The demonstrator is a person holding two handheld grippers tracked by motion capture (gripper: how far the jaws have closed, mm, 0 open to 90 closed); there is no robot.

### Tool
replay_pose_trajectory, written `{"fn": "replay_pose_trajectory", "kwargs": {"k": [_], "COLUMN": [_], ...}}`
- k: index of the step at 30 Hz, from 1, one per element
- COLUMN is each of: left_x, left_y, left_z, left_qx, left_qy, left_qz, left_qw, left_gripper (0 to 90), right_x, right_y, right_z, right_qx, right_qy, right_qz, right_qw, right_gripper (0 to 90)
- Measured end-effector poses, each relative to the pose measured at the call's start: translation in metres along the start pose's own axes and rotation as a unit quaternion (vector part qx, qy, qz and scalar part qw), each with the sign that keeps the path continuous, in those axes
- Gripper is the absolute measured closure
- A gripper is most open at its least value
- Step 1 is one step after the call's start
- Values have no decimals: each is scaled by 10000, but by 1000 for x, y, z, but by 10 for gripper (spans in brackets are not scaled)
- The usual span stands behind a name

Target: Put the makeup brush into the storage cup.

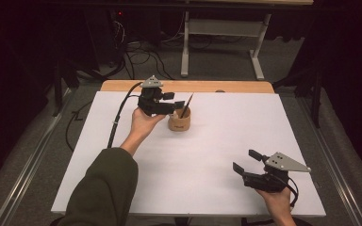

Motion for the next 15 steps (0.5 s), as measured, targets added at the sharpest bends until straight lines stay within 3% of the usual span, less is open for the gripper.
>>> {"fn": "replay_pose_trajectory", "kwargs": {"k": [15], "left_x": [-3], "left_y": [-10], "left_z": [1], "left_qx": [7], "left_qy": [-9], "left_qz": [-36], "left_qw": [10000], "left_gripper": [387], "right_x": [0], "right_y": [0], "right_z": [0], "right_qx": [14], "right_qy": [15], "right_qz": [6], "right_qw": [10000], "right_gripper": [238]}}
Point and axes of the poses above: each handheld gripper's, and its own axes: y roughly forward along the jaws, x roughly out of its top, z roughly to its left, the point moved 9 cm from there along y, roughly forward along the jaws, and after that the axes turned 6 degrees about y, right-handed, at the moved point
